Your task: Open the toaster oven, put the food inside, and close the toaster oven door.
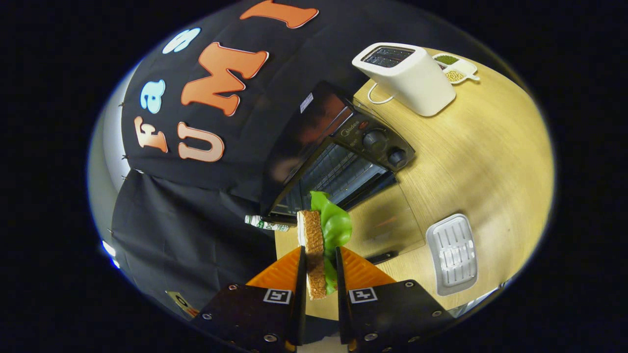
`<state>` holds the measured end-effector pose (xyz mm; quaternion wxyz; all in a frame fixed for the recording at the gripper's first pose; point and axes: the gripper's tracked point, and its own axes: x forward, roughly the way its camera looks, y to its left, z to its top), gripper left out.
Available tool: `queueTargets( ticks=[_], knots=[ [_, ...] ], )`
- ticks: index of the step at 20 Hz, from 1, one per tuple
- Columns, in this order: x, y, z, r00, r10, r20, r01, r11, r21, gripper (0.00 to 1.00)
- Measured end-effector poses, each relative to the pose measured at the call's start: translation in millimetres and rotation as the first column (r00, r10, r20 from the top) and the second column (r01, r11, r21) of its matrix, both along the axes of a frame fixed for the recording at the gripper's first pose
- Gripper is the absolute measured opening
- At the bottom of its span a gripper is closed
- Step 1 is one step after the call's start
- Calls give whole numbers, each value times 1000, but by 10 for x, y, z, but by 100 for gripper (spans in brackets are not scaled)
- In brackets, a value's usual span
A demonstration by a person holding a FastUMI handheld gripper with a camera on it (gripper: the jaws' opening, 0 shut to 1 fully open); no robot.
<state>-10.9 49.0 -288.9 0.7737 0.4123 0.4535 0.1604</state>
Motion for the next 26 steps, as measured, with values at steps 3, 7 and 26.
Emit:
queueTargets(
  ticks=[3,7,26],
  knots=[
    [107,155,-68,993,-113,12,113,992,49,28],
    [239,398,-241,978,-210,-1,210,975,69,28],
    [1226,1011,-840,785,-620,-14,617,778,118,29]
  ],
)
